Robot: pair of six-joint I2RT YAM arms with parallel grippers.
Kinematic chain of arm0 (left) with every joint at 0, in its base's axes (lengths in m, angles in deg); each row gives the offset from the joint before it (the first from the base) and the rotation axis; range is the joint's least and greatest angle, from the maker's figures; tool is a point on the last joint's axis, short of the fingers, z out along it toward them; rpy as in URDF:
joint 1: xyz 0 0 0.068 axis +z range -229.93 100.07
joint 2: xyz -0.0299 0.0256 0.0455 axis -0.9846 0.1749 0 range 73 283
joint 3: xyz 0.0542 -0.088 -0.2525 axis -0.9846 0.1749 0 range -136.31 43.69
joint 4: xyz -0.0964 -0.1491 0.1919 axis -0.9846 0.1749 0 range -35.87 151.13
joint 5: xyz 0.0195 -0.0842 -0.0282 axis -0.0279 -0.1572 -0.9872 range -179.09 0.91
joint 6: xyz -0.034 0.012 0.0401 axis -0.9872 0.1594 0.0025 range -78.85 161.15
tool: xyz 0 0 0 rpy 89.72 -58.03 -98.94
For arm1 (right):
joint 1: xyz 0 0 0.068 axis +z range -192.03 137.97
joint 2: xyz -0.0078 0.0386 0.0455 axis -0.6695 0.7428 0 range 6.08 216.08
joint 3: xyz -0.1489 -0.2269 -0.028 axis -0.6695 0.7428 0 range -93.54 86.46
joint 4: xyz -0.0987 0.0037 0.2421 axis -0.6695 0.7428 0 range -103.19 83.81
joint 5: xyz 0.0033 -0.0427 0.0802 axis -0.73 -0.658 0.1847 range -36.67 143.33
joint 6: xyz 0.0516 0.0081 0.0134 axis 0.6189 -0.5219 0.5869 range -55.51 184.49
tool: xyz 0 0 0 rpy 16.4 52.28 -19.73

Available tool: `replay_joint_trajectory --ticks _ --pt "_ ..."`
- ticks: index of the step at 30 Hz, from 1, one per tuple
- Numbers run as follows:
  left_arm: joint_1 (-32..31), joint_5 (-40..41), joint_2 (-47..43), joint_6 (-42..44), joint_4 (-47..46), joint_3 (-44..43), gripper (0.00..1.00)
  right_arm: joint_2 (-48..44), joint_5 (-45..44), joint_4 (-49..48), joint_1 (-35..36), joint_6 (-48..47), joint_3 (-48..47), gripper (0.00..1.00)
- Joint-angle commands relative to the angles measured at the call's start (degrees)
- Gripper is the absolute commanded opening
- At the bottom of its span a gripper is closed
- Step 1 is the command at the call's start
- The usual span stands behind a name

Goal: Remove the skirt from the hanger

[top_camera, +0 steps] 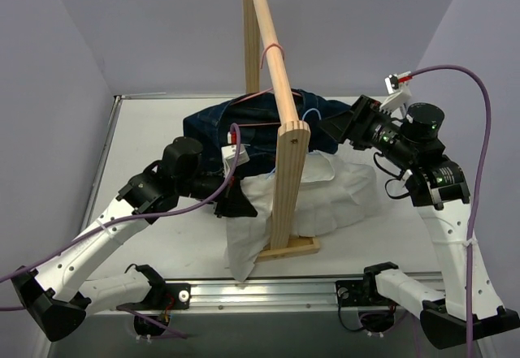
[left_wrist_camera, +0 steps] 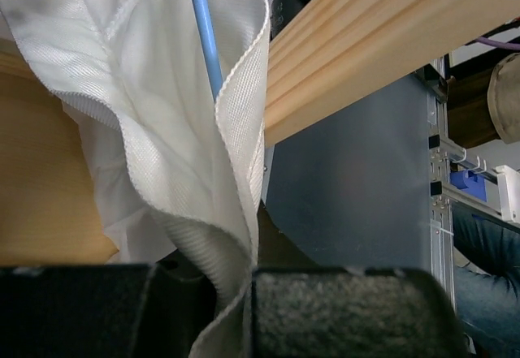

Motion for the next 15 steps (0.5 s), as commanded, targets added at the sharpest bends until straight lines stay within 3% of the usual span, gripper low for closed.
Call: replay_joint_trajectory --ticks 1,8,15 --pt "-0.5 -2.8 0.5 3.9 0.2 -5.9 0.02 2.1 0.0 -2.4 3.6 0.2 -2.2 0.63" --pt "-0.5 -2.7 1.7 4.5 1.9 -8.2 0.02 3.0 -10.0 -2.3 14.5 -0.8 -1.8 0.58" --pt "-0.4 -1.4 2.4 5.6 4.5 -9.4 0.02 2.2 -21.2 2.3 19.7 -2.0 -3.9 0.56"
